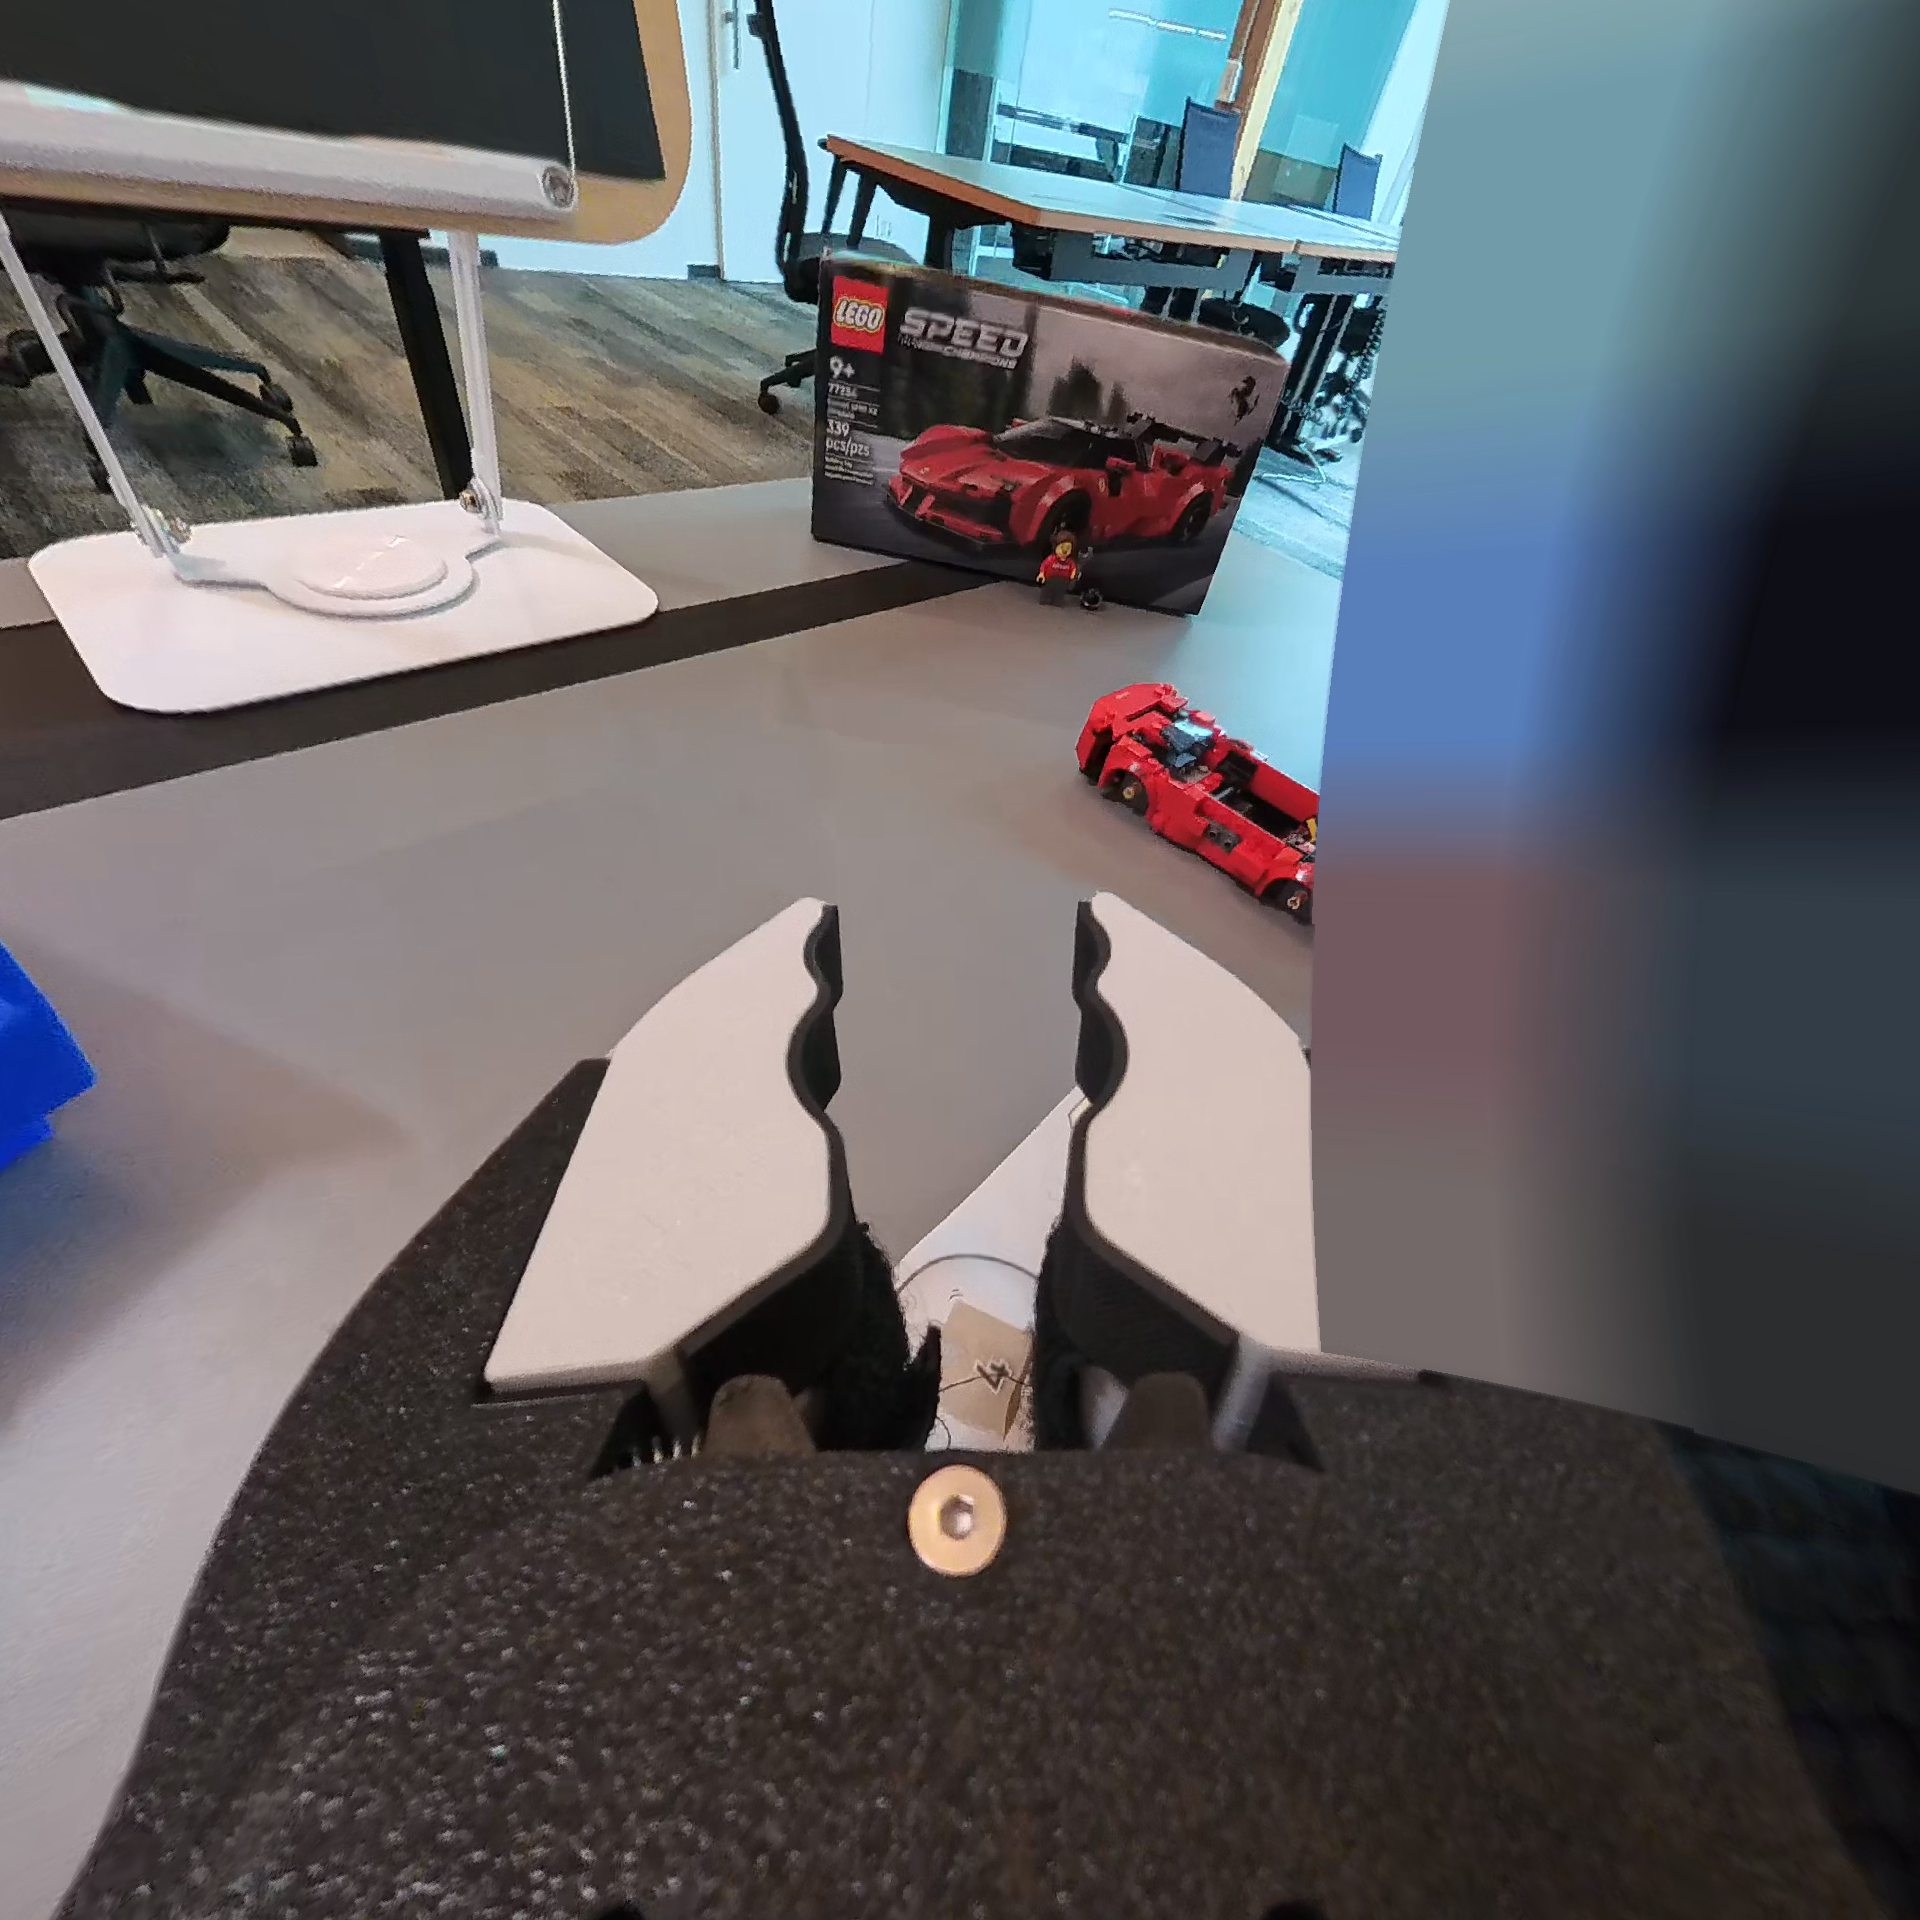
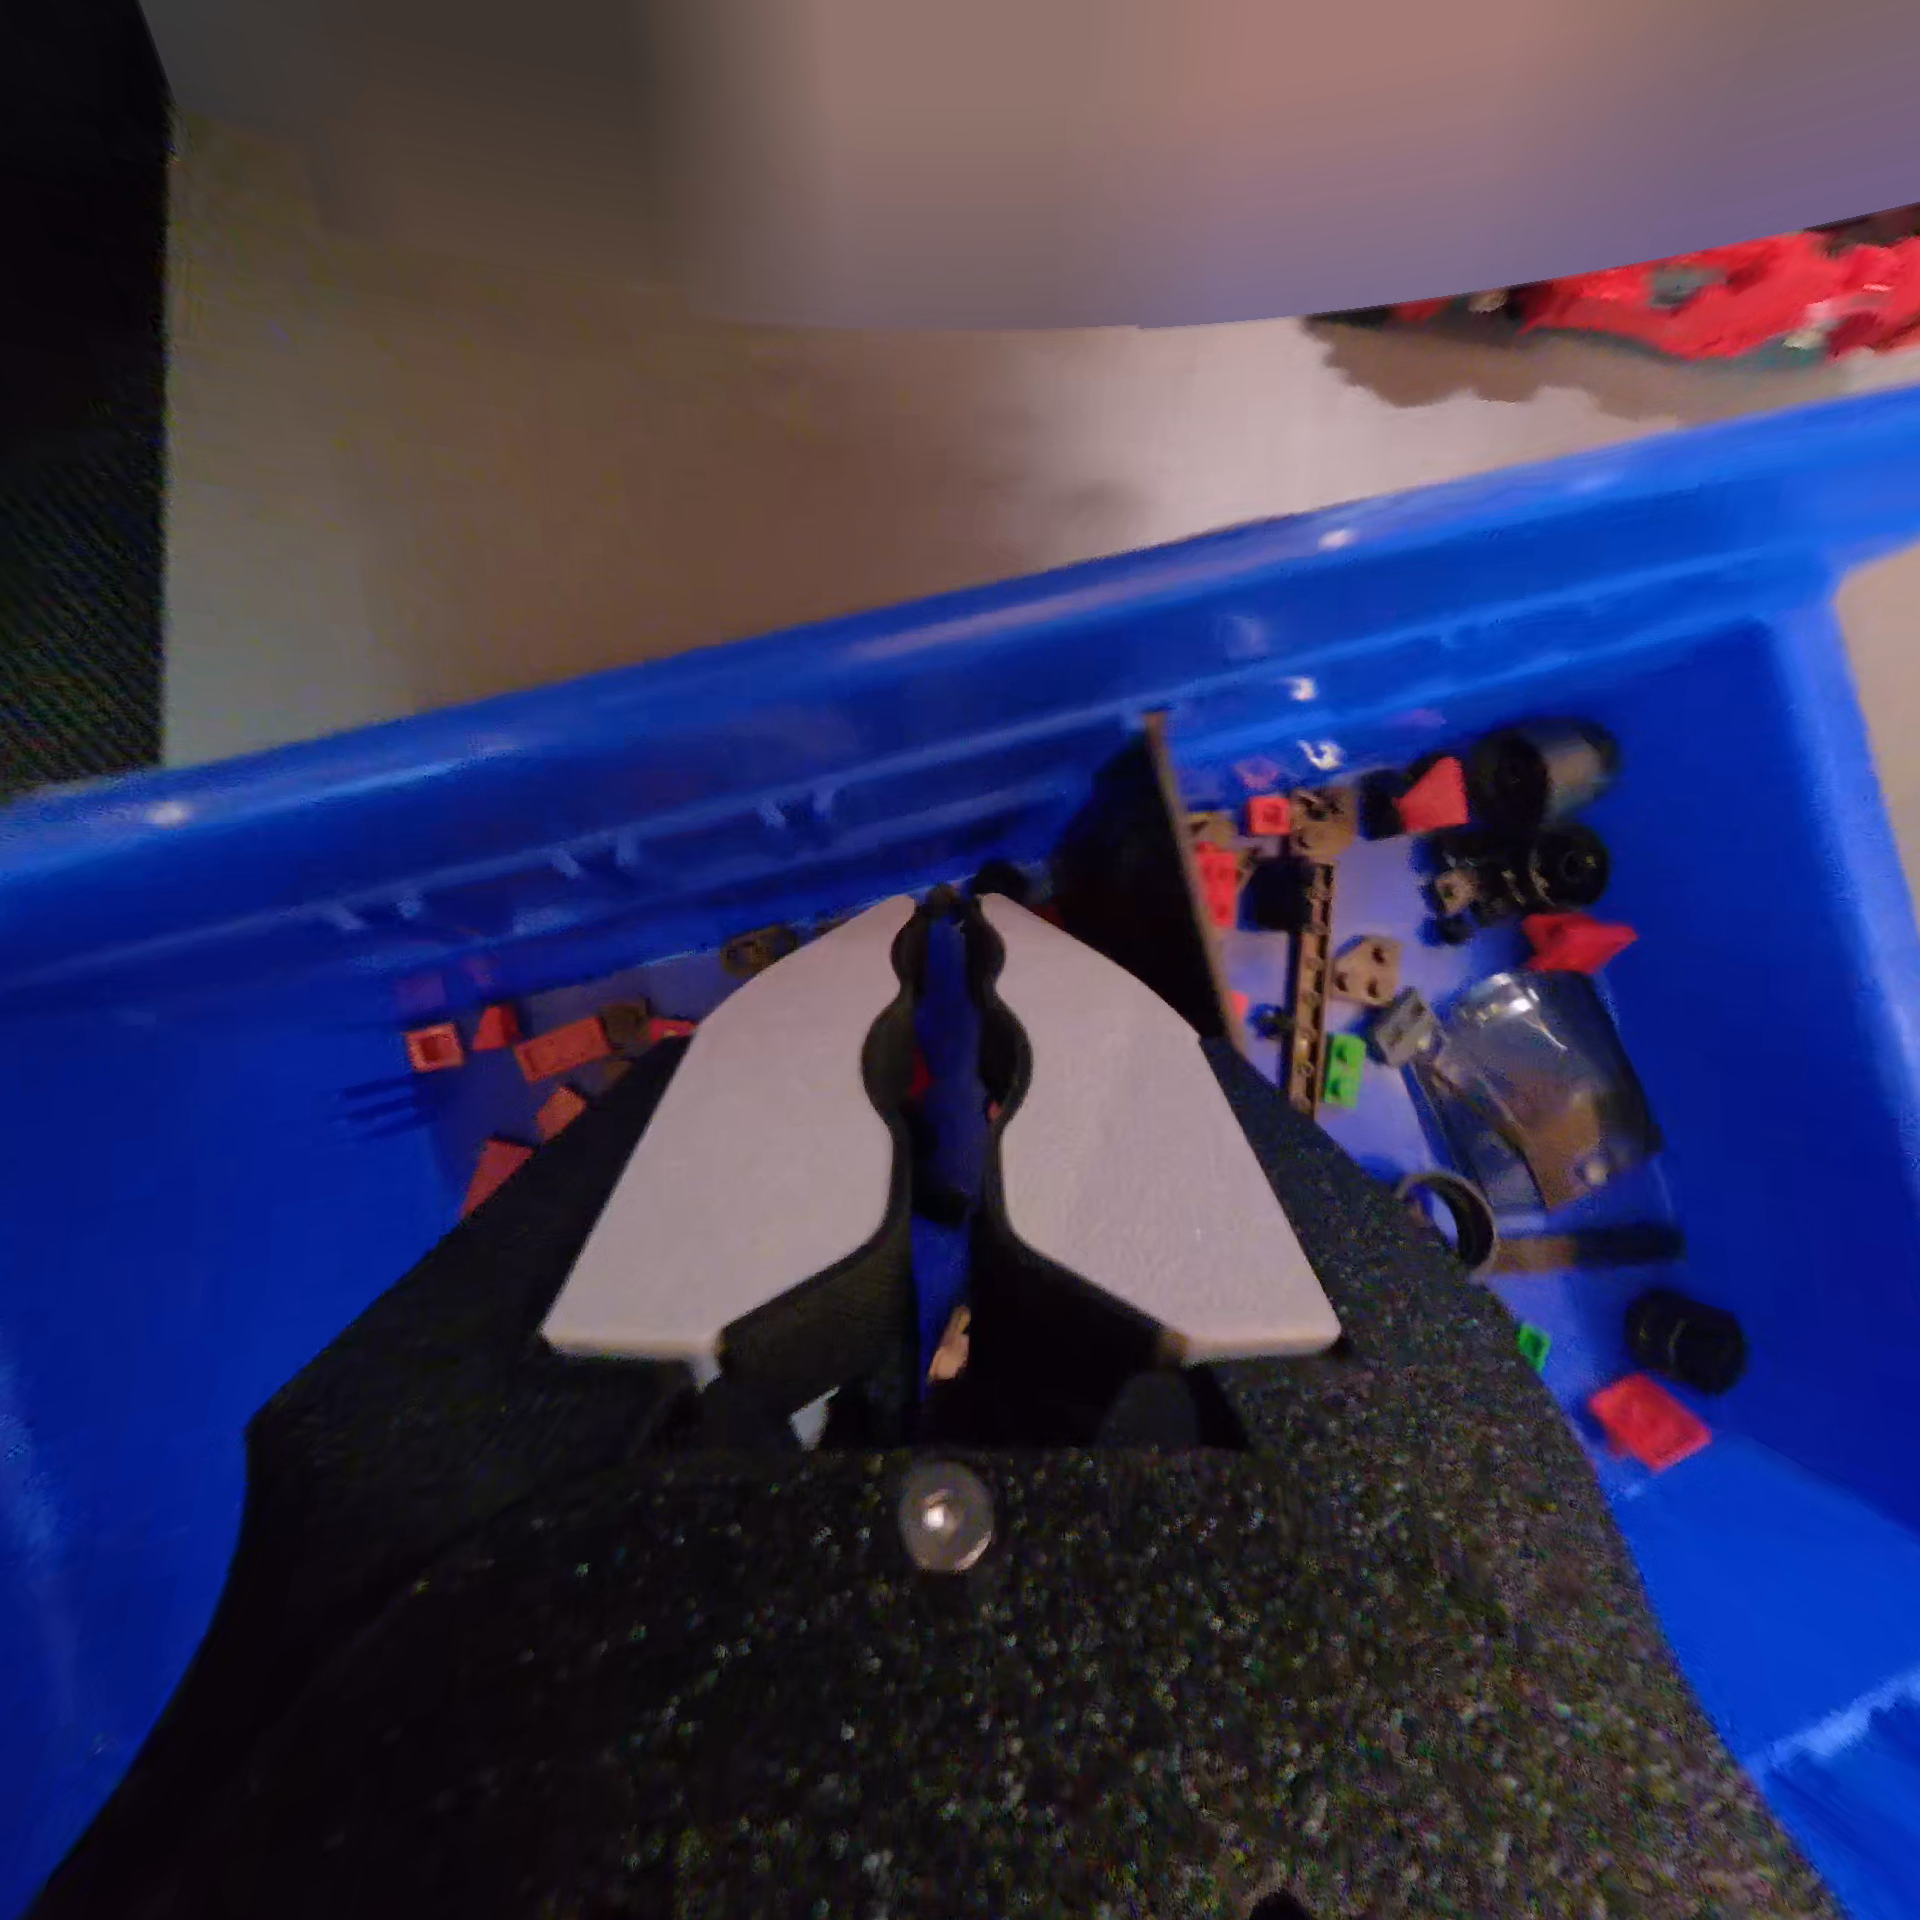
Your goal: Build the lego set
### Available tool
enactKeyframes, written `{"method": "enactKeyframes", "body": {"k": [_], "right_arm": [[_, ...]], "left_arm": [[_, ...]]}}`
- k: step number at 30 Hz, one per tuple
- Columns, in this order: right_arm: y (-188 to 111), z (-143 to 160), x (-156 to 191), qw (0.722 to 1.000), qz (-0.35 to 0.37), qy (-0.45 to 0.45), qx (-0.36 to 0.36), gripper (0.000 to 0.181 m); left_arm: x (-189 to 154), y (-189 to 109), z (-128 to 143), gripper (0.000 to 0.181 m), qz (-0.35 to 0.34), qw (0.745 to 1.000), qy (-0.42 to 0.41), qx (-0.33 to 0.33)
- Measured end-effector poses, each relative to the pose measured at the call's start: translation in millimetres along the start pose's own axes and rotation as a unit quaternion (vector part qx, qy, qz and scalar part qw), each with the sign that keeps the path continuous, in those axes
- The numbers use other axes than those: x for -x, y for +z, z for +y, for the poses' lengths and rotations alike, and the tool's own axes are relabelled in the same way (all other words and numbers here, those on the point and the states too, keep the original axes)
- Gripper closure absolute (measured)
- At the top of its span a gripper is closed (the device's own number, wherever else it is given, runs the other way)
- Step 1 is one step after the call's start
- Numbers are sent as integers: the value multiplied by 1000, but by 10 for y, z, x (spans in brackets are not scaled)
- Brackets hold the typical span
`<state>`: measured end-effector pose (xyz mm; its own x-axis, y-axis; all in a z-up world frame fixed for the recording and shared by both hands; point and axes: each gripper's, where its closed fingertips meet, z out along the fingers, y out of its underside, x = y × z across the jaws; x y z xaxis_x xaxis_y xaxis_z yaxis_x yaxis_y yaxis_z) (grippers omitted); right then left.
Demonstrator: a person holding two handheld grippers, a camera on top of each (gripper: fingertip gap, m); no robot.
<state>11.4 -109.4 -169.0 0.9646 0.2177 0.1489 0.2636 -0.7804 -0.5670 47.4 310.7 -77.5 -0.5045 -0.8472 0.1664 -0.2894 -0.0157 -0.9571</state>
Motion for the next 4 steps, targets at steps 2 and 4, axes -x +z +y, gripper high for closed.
{"method": "enactKeyframes", "body": {"k": [2,4], "right_arm": [[-201,-81,-72,997,16,65,-30,173],[-443,-205,-190,984,49,150,-78,174]], "left_arm": [[-38,8,-55,139,2,1000,20,1],[-125,60,-186,140,14,999,35,-21]]}}
